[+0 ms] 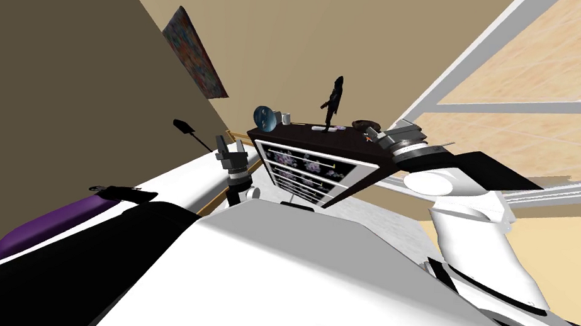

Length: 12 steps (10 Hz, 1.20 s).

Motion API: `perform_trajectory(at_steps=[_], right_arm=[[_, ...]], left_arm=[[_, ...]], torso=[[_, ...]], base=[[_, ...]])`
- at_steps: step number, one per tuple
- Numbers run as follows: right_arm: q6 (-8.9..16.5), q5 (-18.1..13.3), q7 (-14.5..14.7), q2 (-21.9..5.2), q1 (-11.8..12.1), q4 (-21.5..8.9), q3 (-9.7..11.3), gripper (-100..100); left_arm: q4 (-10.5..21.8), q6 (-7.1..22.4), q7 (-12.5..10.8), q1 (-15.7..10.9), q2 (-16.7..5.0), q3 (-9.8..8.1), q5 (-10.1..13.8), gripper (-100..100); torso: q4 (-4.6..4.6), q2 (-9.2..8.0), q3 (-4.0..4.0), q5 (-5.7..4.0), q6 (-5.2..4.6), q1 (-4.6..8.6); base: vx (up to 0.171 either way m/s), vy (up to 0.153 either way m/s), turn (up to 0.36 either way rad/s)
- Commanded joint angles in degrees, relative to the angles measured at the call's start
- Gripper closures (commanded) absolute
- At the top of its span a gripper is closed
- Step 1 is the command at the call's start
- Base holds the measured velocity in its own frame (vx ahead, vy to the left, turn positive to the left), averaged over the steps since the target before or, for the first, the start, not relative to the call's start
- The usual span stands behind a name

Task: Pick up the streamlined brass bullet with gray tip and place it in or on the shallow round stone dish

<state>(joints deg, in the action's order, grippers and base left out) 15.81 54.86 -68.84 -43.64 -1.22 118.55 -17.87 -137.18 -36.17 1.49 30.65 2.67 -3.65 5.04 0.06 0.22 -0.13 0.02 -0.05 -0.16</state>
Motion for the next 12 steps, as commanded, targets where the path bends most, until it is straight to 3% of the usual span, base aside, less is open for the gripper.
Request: perform_trajectory(at_steps=[1,6,8,12], right_arm=[[2.86,2.31,-2.22,-1.55,-0.87,-1.15,-0.34,-100],[8.69,5.95,-5.51,-3.94,-2.32,-3.25,-0.68,-100],[12.49,9.04,-8.18,-5.92,-3.5,-5.15,-0.89,-100],[18.07,12.38,-10.9,-7.98,-4.64,-7.39,-0.96,-100]], left_arm=[[0.0,0.0,0.0,0.0,0.0,0.0,0.0,0],[0.0,0.0,0.0,0.0,0.0,0.0,0.0,0],[0.0,0.0,0.0,0.0,0.0,0.0,0.0,0],[0.0,0.0,0.0,0.0,0.0,0.0,0.0,0]], torso=[[0.0,0.0,0.0,0.0,0.0,0.0],[0.01,0.06,-0.03,0.01,0.01,-0.04],[0.01,0.03,-0.02,-0.01,0.01,0.03],[0.02,0.09,-0.05,0.01,0.0,-0.04]], base=[[0.049,0.041,0.058],[0.053,0.037,0.036],[0.062,0.035,0.06],[0.068,0.044,0.027]])
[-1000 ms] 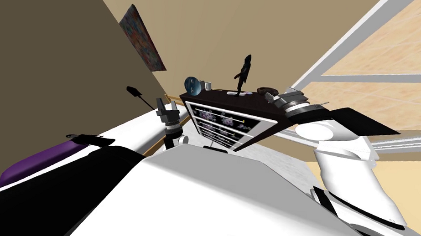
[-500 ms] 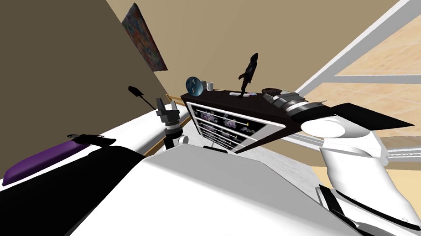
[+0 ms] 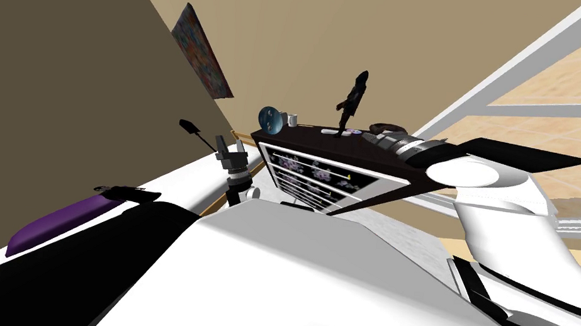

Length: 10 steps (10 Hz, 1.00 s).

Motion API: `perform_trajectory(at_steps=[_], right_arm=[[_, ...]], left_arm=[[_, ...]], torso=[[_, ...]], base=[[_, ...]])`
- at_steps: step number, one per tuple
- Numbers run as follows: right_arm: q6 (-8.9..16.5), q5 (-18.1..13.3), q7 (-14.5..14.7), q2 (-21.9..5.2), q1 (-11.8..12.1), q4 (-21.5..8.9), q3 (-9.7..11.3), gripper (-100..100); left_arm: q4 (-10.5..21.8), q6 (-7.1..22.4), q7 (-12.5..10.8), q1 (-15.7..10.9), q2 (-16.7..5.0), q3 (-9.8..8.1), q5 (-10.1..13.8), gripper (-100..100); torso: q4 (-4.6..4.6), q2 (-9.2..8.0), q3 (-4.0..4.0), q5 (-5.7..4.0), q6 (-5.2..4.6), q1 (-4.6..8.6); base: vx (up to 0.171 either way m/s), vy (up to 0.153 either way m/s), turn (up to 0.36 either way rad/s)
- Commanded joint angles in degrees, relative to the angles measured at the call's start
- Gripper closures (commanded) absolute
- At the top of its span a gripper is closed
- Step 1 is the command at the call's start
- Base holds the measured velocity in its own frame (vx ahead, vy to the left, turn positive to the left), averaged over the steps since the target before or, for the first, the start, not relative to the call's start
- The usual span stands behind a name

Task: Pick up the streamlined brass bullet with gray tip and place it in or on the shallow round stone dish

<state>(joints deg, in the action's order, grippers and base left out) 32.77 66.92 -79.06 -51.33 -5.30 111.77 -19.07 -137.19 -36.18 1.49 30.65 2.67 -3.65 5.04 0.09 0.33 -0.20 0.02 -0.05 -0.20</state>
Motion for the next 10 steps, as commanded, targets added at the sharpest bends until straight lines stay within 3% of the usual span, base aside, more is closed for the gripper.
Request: perform_trajectory(at_steps=[1,3,4,5,6,10], right_arm=[[2.18,1.01,-1.21,-0.7,-0.77,-1.13,0.26,-100],[2.16,1.22,-1.03,-0.79,-1.04,-1.57,0.48,-100],[2.37,1.26,-1.15,-0.82,-1.06,-1.61,0.48,0],[2.35,1.26,-1.14,-0.81,-1.06,-1.6,0.48,-100],[2.35,1.26,-1.14,-0.81,-1.06,-1.61,0.49,100],[2.34,1.27,-1.15,-0.81,-1.09,-1.57,0.49,100]], left_arm=[[0.0,0.0,0.0,0.0,0.0,0.0,0.0,0],[0.0,0.0,0.0,0.0,0.0,0.0,0.0,0],[0.0,0.0,0.0,0.0,0.0,0.0,0.0,0],[0.0,0.0,0.0,-0.01,0.0,0.0,0.0,0],[0.0,0.0,0.0,-0.01,0.0,0.0,0.0,0],[0.0,0.0,0.0,-0.01,0.0,0.0,0.0,0]], torso=[[0.0,0.0,0.0,0.0,0.0,0.0],[-0.01,-0.05,0.03,-0.01,0.0,0.07],[-0.03,-0.17,0.09,-0.03,-0.01,0.13],[-0.06,-0.25,0.14,-0.04,-0.02,0.16],[-0.07,-0.29,0.17,-0.04,-0.02,0.17],[-0.05,-0.29,0.16,-0.06,-0.04,0.22]], base=[[0.073,0.04,0.018],[0.038,0.017,0.009],[0.0,0.0,0.0],[0.0,0.0,0.0],[0.0,0.0,0.0],[0.0,0.0,0.0]])
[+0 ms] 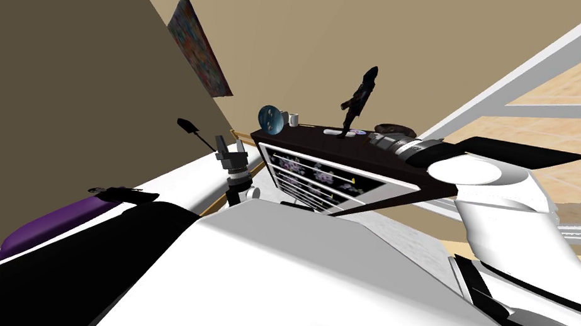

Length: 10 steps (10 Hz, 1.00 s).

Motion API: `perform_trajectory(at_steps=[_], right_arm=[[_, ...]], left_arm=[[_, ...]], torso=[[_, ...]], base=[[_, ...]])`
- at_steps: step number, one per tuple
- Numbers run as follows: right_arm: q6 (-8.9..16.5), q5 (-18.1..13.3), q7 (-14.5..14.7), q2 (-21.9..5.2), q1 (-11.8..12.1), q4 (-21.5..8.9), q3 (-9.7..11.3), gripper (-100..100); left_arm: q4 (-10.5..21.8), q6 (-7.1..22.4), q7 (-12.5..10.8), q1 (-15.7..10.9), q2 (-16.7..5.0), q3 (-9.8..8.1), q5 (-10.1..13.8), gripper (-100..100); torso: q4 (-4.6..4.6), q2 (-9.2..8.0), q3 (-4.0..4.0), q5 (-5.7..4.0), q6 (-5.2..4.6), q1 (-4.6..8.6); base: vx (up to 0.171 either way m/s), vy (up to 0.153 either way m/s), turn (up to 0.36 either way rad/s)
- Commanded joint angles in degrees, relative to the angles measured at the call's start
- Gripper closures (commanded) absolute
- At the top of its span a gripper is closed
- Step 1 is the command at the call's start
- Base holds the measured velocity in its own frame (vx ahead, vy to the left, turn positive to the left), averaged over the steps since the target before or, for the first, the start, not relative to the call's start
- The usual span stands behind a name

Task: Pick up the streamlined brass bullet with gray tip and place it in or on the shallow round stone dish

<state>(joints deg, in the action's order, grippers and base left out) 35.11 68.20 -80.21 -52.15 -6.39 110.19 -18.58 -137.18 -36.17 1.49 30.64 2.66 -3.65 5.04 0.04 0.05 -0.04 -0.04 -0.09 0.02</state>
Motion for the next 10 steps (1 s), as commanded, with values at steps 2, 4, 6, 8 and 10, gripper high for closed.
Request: perform_trajectory(at_steps=[2,4,6,8,10], right_arm=[[0.0,0.0,0.0,0.0,0.0,0.0,0.0,100],[0.66,-0.56,-0.7,-0.5,-0.91,-0.95,-0.68,100],[1.49,-1.27,-1.53,-1.05,-2.09,-1.99,-1.55,100],[2.17,-1.83,-2.2,-1.49,-3.05,-2.78,-2.27,100],[3.28,-2.7,-3.31,-2.32,-4.64,-4.11,-3.49,100]], left_arm=[[0.0,0.0,0.0,0.0,0.0,0.0,0.0,0],[0.0,0.0,0.0,0.0,0.0,0.0,0.0,0],[0.0,0.0,0.0,-0.02,-0.01,0.0,0.0,0],[0.01,0.01,0.0,-0.02,-0.01,-0.01,0.0,0],[0.01,0.01,0.0,-0.03,-0.01,-0.01,0.0,0]], torso=[[0.0,0.0,0.0,0.0,0.0,0.0],[0.0,0.0,0.0,0.0,0.0,0.0],[-0.11,-0.44,0.26,-0.08,0.0,0.42],[-0.19,-0.68,0.41,-0.14,-0.04,0.65],[-0.19,-0.75,0.45,-0.15,0.01,0.69]], base=[[0.0,0.0,0.0],[-0.048,-0.032,0.117],[-0.166,-0.145,0.213],[-0.163,-0.161,0.226],[-0.218,-0.162,0.3]])
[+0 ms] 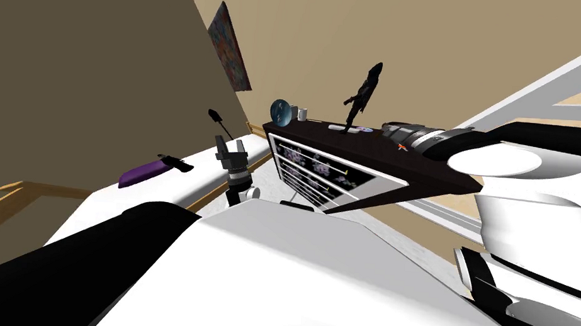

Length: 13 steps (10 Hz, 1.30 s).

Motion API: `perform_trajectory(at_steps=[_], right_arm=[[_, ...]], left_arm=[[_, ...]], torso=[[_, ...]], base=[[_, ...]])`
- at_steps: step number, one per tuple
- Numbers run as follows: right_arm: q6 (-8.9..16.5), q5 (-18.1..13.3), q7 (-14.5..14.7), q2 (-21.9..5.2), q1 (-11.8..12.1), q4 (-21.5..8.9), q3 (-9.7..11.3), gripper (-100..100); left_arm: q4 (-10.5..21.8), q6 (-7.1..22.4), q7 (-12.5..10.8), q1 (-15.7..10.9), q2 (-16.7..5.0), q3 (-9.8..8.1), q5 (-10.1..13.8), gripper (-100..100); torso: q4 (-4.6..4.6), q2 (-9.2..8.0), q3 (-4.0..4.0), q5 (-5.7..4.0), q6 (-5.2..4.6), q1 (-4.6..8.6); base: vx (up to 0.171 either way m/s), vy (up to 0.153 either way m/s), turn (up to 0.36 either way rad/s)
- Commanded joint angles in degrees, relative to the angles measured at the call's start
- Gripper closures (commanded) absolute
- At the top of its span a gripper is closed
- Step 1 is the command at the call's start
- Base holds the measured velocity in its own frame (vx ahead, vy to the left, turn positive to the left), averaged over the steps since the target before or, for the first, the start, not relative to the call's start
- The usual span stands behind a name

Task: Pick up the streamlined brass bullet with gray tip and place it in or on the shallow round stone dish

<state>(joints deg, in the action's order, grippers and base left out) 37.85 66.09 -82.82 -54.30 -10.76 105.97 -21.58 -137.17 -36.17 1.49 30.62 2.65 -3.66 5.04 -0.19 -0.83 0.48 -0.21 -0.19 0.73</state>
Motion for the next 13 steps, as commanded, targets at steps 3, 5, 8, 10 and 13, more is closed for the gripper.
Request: perform_trajectory(at_steps=[3,5,8,10,13], right_arm=[[2.23,-1.94,-2.47,-1.93,-2.8,-2.38,-2.66,100],[2.97,-2.58,-3.41,-3.39,-3.97,-4.29,-3.92,100],[3.8,-3.33,-4.85,-6.69,-5.12,-8.6,-5.87,100],[4.0,-3.55,-5.38,-8.34,-5.28,-10.83,-6.59,100],[4.18,-3.85,-6.13,-11.13,-5.28,-14.68,-7.61,100]], left_arm=[[0.0,0.0,0.0,0.0,0.0,0.0,0.0,0],[0.0,0.0,0.0,0.01,0.0,0.0,0.0,0],[0.0,0.0,0.0,0.02,0.0,-0.01,0.0,0],[0.0,-0.01,0.0,0.03,0.0,-0.01,0.0,0],[-0.01,-0.01,0.0,0.04,0.0,-0.01,0.0,0]], torso=[[-0.04,-0.03,0.05,-0.01,-0.01,0.05],[0.04,0.24,-0.13,0.02,0.04,-0.01],[0.1,0.53,-0.28,-0.02,-0.03,0.03],[0.21,0.93,-0.53,0.01,0.03,-0.11],[0.33,1.24,-0.74,0.0,0.08,-0.19]], base=[[-0.207,-0.162,0.299],[-0.171,-0.119,0.275],[-0.092,-0.103,0.217],[-0.007,-0.067,0.16],[0.022,-0.047,0.143]])
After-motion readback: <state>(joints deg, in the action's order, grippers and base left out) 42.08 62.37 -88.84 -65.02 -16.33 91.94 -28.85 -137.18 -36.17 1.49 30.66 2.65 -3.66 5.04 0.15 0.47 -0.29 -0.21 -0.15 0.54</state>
